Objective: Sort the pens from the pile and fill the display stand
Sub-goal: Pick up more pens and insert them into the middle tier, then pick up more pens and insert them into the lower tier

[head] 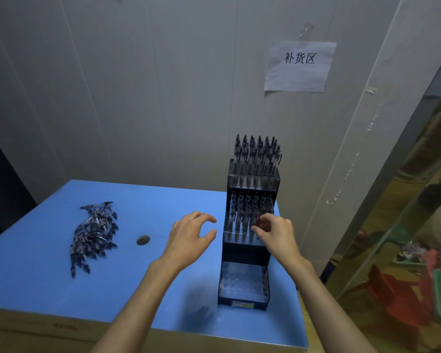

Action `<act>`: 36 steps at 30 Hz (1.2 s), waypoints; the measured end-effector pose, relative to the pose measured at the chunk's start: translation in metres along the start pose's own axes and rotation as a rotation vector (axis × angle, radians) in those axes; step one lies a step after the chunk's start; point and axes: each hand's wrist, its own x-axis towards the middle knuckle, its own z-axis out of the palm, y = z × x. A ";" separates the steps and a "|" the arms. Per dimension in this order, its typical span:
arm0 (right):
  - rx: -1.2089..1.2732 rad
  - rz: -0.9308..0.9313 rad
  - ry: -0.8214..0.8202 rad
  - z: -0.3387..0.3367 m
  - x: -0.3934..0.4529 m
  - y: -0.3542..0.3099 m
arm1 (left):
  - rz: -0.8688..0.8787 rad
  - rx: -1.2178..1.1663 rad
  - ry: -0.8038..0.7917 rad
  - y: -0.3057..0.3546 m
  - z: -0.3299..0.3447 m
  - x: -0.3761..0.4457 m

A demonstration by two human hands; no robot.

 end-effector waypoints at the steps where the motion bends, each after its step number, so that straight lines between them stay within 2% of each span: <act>1: 0.006 -0.006 0.012 -0.003 -0.001 0.000 | -0.004 -0.002 0.003 0.001 0.000 -0.001; 7: 0.059 -0.073 0.105 -0.021 -0.008 -0.010 | -0.037 0.010 0.028 0.009 -0.004 -0.005; 12: 0.077 -0.218 0.015 -0.016 -0.021 -0.035 | -0.068 0.066 0.071 0.011 -0.010 -0.019; 18: 0.069 -0.254 -0.026 0.015 -0.029 -0.068 | -0.121 0.126 0.060 -0.013 -0.022 -0.043; 26: -0.022 -0.346 -0.184 0.087 -0.042 -0.121 | -0.252 0.169 0.046 -0.089 -0.068 -0.090; 36: -0.051 -0.310 -0.295 0.203 -0.077 -0.216 | -0.371 0.175 0.003 -0.227 -0.141 -0.158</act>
